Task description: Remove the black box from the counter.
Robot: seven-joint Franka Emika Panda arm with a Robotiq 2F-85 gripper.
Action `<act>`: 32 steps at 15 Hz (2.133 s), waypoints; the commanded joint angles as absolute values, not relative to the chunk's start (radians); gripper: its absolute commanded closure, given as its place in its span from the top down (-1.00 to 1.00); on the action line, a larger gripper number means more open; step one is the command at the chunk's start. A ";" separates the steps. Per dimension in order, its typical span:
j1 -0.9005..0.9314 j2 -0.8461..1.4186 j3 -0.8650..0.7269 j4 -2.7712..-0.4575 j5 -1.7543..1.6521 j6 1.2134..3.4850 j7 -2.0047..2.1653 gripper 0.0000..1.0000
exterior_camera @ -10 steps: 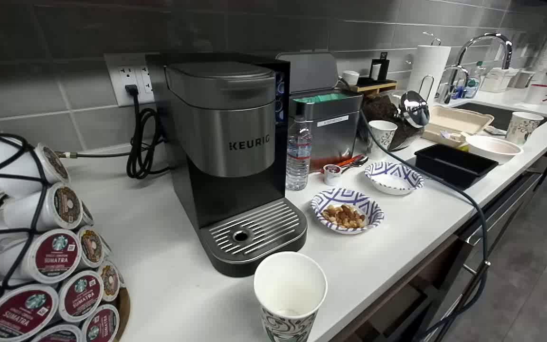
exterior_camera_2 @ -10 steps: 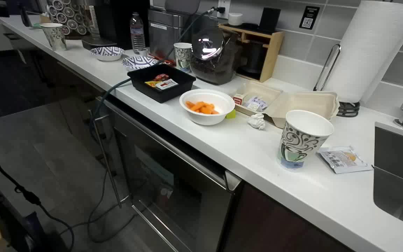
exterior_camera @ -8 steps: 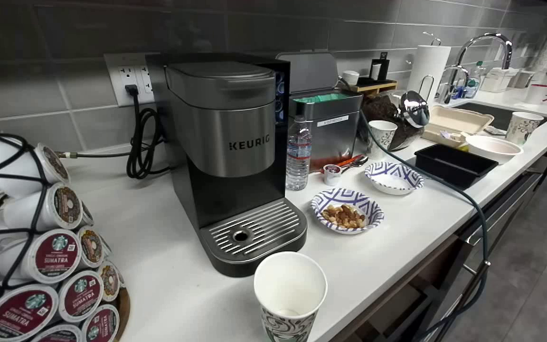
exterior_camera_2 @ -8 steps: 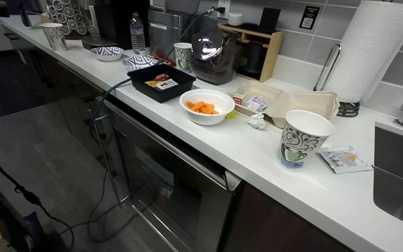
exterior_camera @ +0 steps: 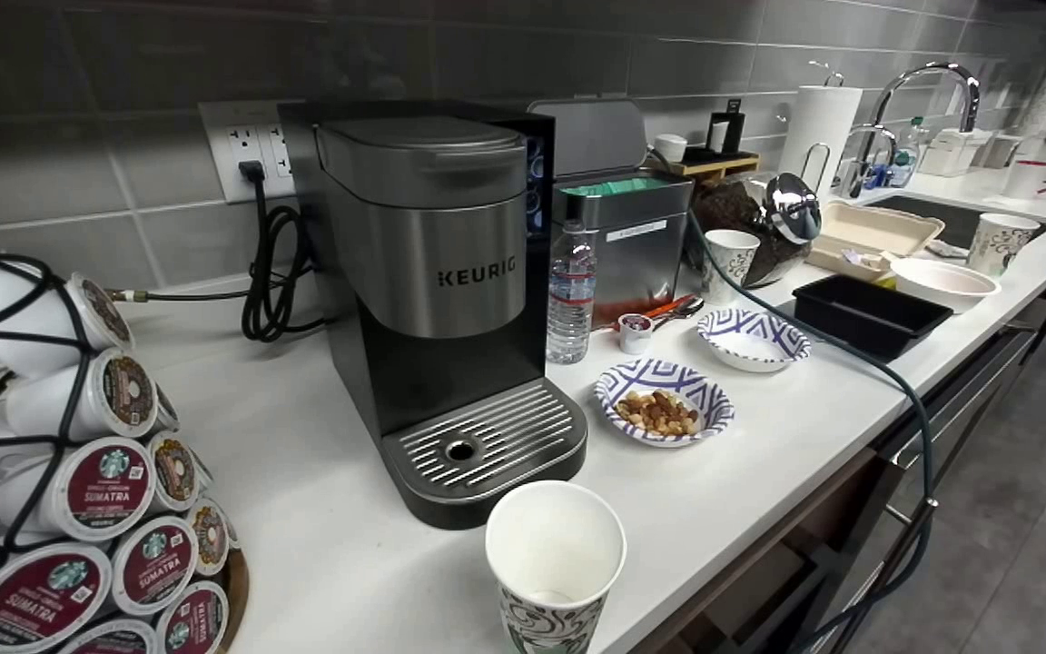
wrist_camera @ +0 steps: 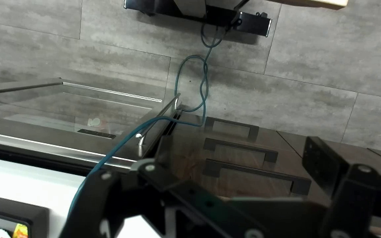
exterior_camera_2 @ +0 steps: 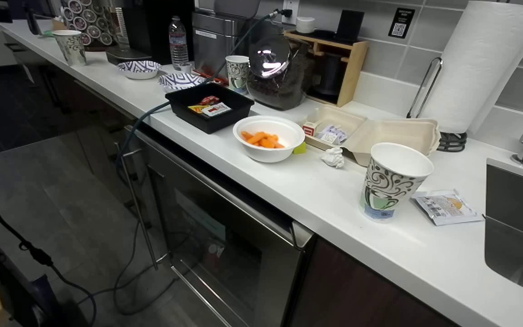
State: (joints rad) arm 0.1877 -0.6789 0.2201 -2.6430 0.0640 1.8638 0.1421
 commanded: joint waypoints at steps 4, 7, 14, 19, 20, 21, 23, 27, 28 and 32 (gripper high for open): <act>0.006 -0.694 0.070 -2.771 0.025 1.897 0.204 1.00; -0.122 -0.639 -0.015 -2.754 -0.020 1.893 0.214 1.00; -0.235 -0.639 -0.093 -2.734 -0.032 1.874 0.207 1.00; -0.230 -0.572 -0.040 -2.676 0.069 1.863 0.412 1.00; -0.240 -0.550 -0.039 -2.658 0.080 1.875 0.453 1.00; -0.247 -0.534 -0.038 -2.642 0.093 1.874 0.492 1.00; -0.281 -0.483 -0.053 -2.613 0.083 1.927 0.555 1.00; -0.340 -0.358 -0.101 -2.562 0.080 2.023 0.658 1.00; -0.349 -0.330 -0.115 -2.548 0.088 2.037 0.682 1.00; -0.349 -0.244 -0.174 -2.491 0.169 2.047 0.770 1.00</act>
State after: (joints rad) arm -0.3536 -0.3198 -0.1419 -2.5468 0.0921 2.0413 0.7078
